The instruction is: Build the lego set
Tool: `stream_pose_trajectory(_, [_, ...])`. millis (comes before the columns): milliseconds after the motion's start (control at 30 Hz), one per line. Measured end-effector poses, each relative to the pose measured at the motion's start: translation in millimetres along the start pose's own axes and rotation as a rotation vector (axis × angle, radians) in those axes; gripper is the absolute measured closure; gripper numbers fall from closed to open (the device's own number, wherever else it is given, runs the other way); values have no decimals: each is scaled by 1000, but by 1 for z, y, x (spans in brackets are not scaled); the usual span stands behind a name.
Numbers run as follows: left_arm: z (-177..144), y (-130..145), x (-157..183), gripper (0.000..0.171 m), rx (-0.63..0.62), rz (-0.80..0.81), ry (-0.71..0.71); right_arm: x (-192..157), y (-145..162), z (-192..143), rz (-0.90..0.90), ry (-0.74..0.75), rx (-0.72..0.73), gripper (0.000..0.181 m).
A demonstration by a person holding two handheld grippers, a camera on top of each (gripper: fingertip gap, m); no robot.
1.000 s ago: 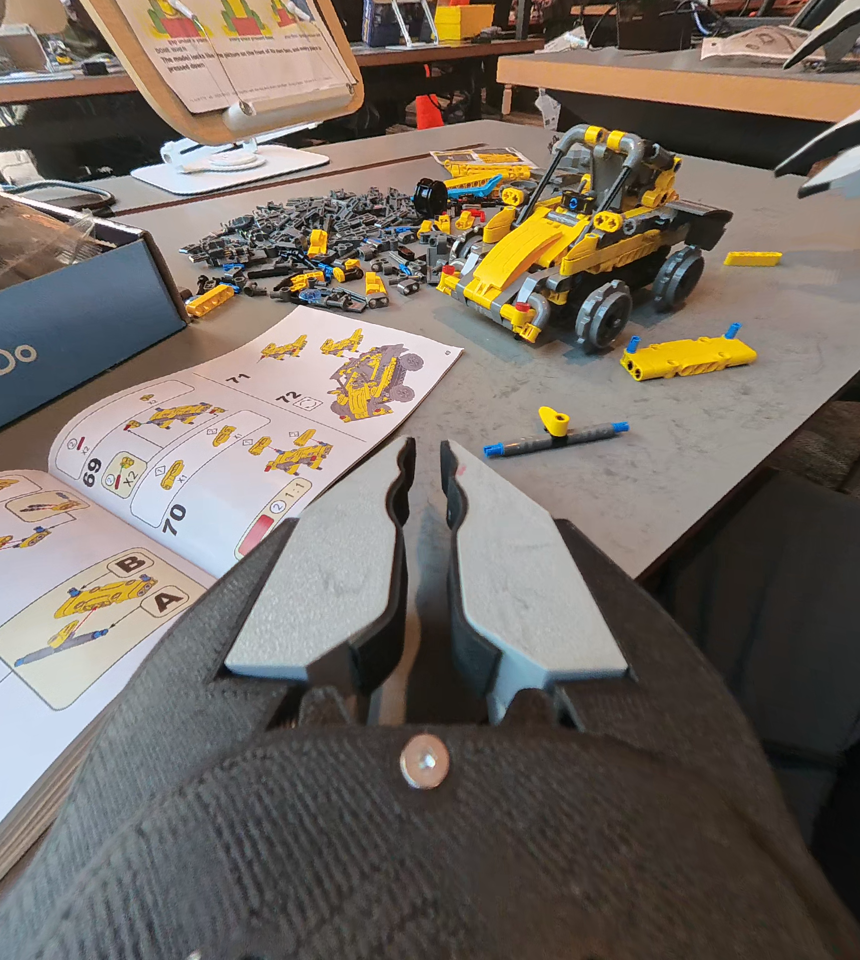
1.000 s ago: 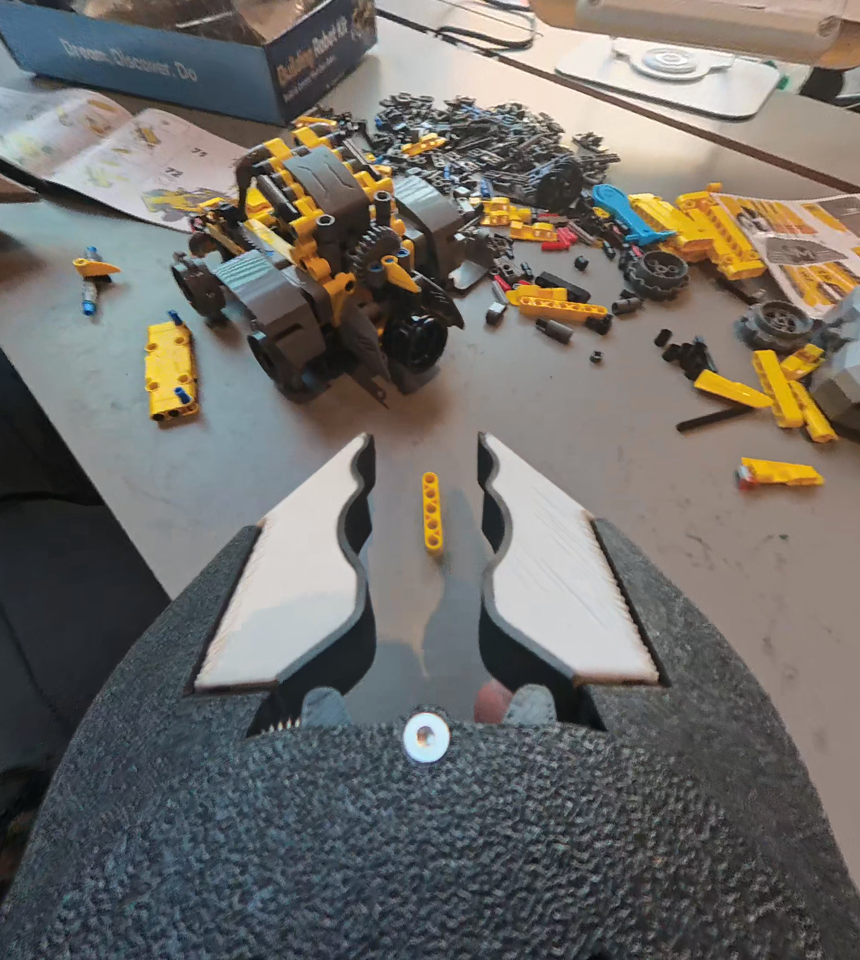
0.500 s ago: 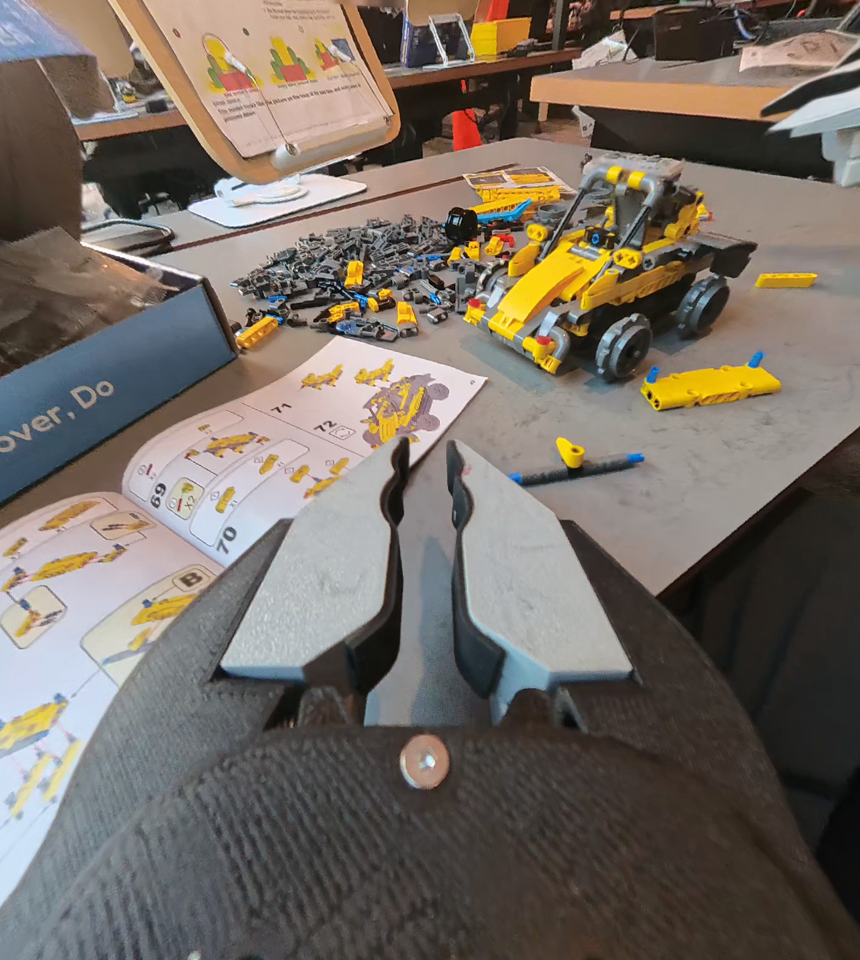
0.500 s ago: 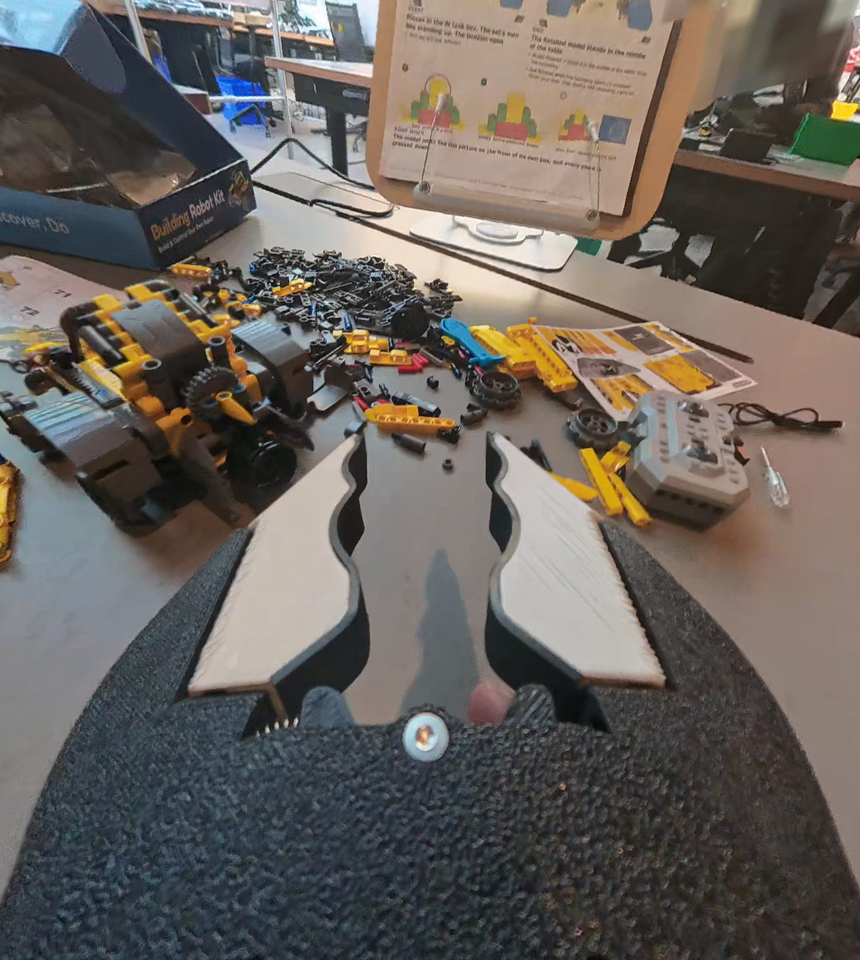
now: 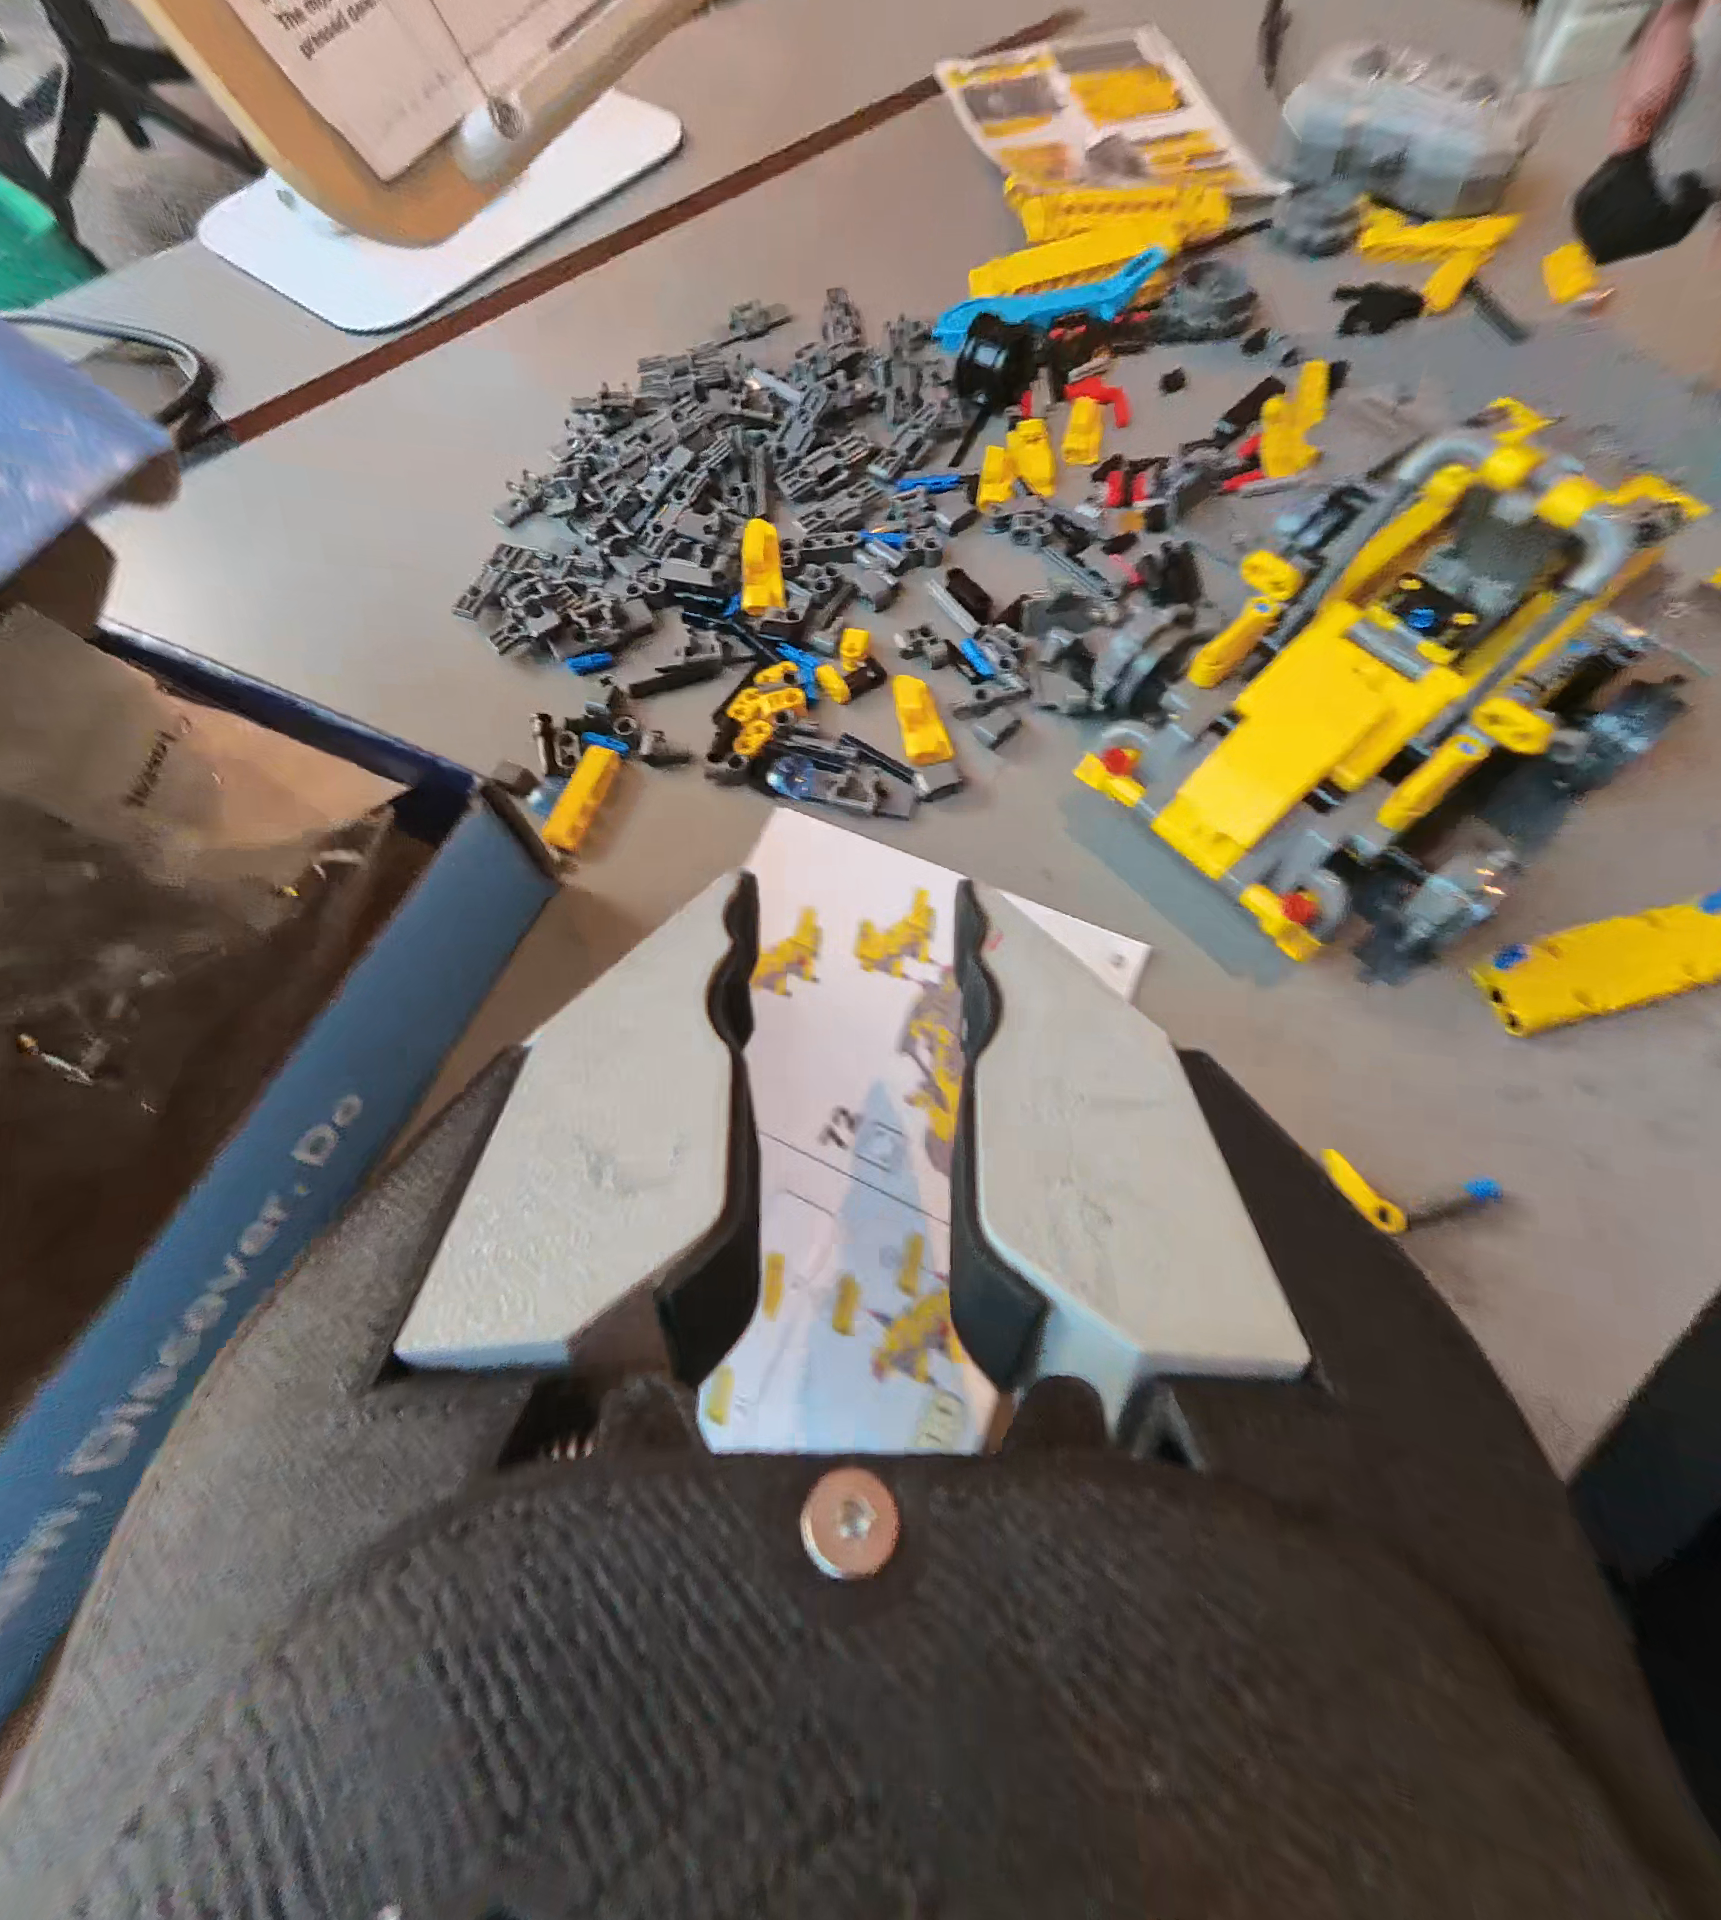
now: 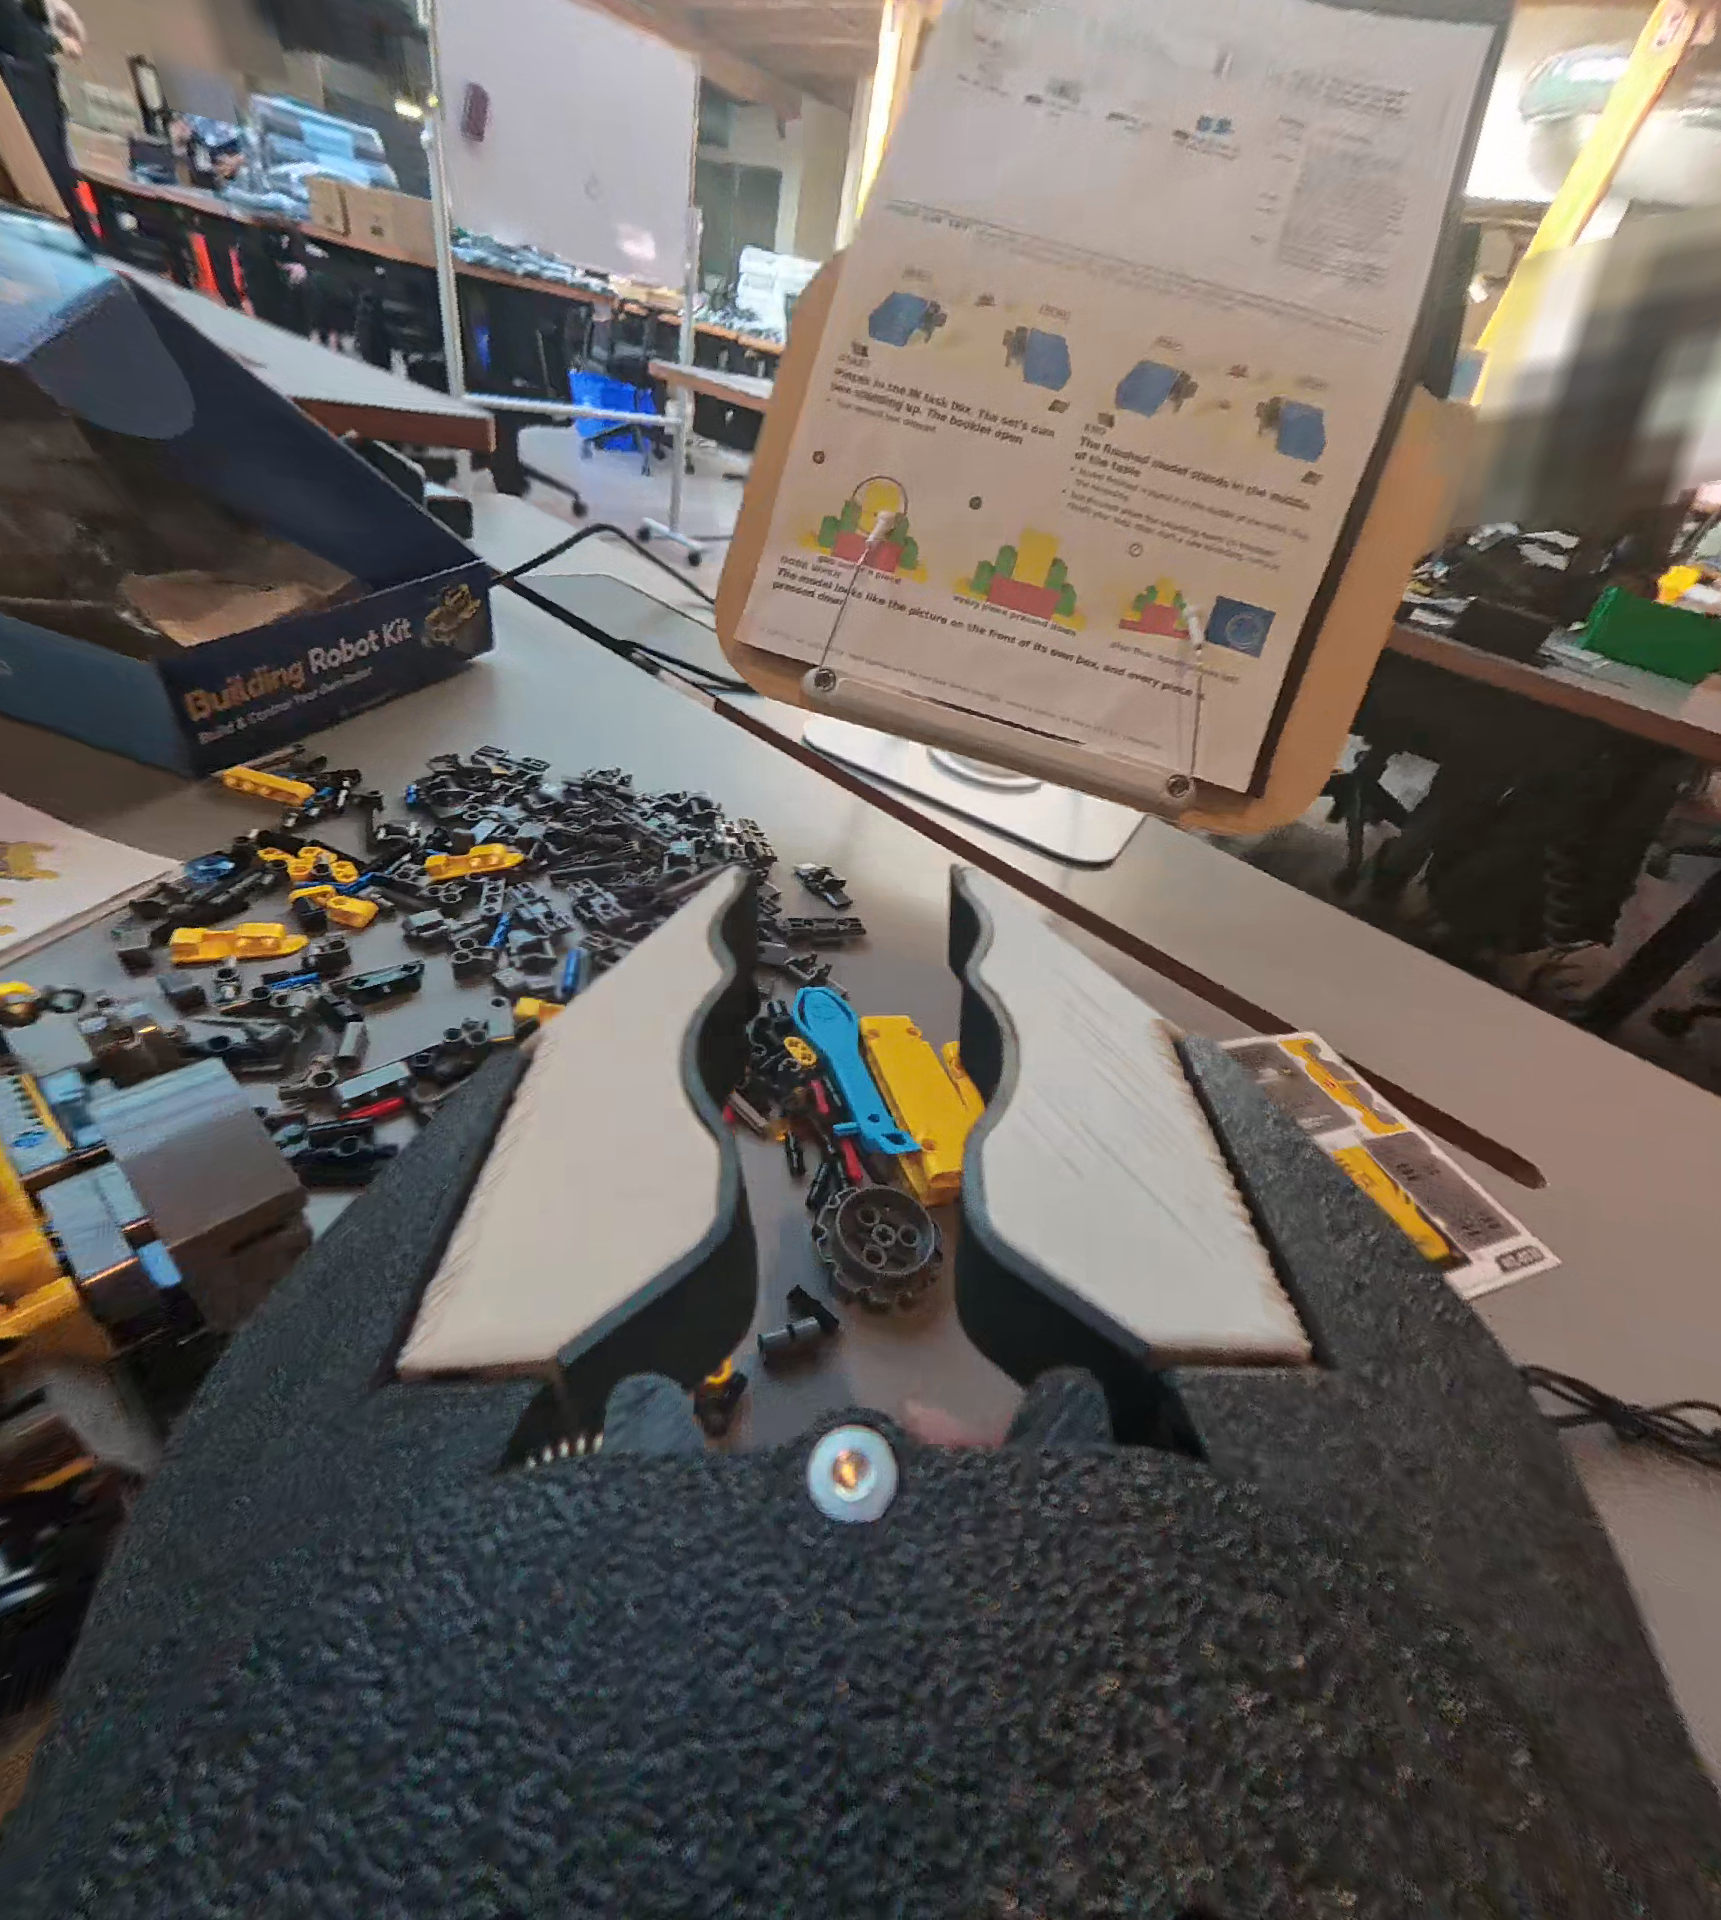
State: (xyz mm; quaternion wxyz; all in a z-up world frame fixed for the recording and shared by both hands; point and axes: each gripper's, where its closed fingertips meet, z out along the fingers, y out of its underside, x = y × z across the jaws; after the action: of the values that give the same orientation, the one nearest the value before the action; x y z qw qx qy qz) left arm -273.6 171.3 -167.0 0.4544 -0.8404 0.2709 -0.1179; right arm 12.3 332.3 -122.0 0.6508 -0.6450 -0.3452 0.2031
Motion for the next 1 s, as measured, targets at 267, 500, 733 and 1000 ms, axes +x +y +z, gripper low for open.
stream_pose_trajectory(267, [53,-28,-29,144,-420,198,114,10,9,-12,69,-16,15,153])
stream_pose_trajectory(500, [95,-10,-43,160,-927,350,139,5,7,-11,63,-34,27,153])
stream_pose_trajectory(733, [109,23,-79,159,-1182,369,85,14,0,-16,103,-25,62,154])
stream_pose_trajectory(1000, [117,31,-88,155,-1350,369,13,18,-7,-21,108,-15,96,154])
